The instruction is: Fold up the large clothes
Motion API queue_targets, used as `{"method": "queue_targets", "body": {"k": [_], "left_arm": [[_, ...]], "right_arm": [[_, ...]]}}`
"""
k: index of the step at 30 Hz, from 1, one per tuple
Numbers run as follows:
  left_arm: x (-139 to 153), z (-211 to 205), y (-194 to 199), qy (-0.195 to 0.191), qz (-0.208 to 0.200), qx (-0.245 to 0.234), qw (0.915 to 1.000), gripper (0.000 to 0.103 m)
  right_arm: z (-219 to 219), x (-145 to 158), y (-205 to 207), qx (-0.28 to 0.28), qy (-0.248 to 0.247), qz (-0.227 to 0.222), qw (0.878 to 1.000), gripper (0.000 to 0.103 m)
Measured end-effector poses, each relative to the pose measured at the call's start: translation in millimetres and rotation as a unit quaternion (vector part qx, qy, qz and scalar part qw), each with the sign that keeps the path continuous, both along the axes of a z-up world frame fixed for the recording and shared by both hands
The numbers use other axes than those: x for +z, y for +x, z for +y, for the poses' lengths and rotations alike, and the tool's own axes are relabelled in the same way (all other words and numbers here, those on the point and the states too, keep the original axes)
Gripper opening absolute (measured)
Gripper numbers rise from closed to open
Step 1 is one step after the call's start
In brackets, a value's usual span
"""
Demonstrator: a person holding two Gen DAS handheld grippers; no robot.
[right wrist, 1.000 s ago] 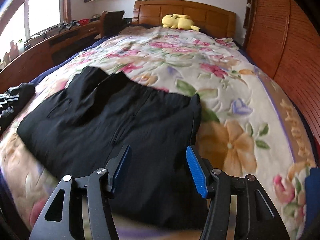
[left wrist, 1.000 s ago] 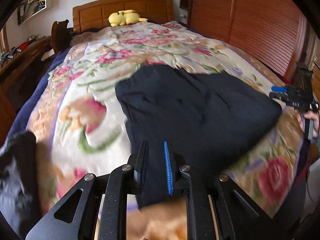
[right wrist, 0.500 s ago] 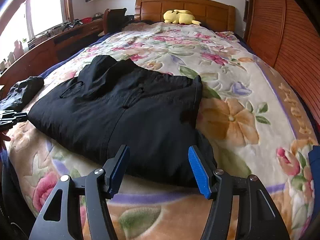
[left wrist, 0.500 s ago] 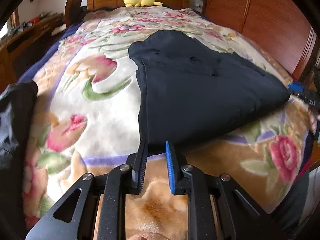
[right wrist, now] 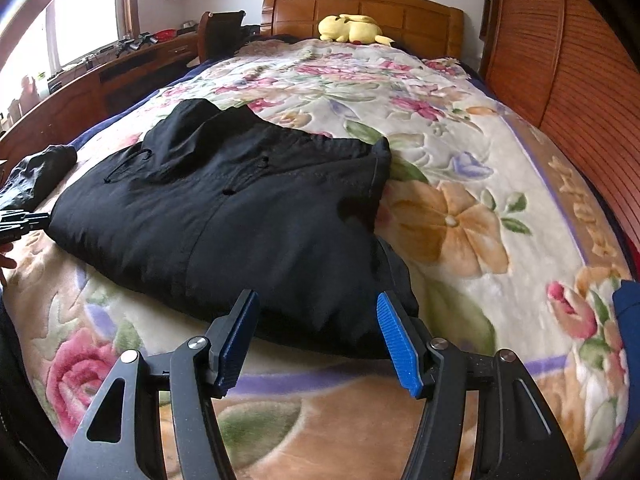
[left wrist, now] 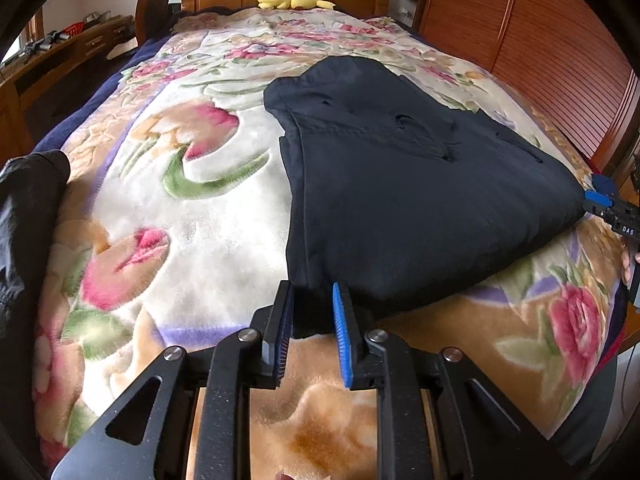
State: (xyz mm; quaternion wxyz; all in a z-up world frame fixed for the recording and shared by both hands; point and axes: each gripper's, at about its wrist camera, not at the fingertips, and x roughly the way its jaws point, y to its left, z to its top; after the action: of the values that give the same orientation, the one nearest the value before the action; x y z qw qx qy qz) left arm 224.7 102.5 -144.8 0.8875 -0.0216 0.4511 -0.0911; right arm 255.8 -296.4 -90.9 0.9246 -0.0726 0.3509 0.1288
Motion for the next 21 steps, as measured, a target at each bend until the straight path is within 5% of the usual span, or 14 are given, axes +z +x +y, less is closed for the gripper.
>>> {"method": "queue_targets", "body": {"k": [9,16,20,21], "left_arm": [[-16.1,-2.3,13.7,-0.017,0.028,0.008,0.9994,0.021],[-16.8,-14.1,11.3,0.011,0.028,-0.014,0.9994,0.015],[-9.1,-16.0,2.6,0.021,0.010,-0.025,0.9994,0.008],[-6.3,-14.7,0.4,0.018,0.006,-0.024,0.9995,0.007]], "right_arm": [[-2.2,-9.8,9.1,-0.023,-0.011,0.005,1.000,0.065],[-15.3,-21.9,28.3,-0.035,0.050,0.056,0.997,0.072],[-22.3,-33.5,41.8,-0.027,0.101,0.103,0.989,0.072],[-22.8,-34.5,43.4,-0.024,0.108,0.107,0.988,0.065]]}}
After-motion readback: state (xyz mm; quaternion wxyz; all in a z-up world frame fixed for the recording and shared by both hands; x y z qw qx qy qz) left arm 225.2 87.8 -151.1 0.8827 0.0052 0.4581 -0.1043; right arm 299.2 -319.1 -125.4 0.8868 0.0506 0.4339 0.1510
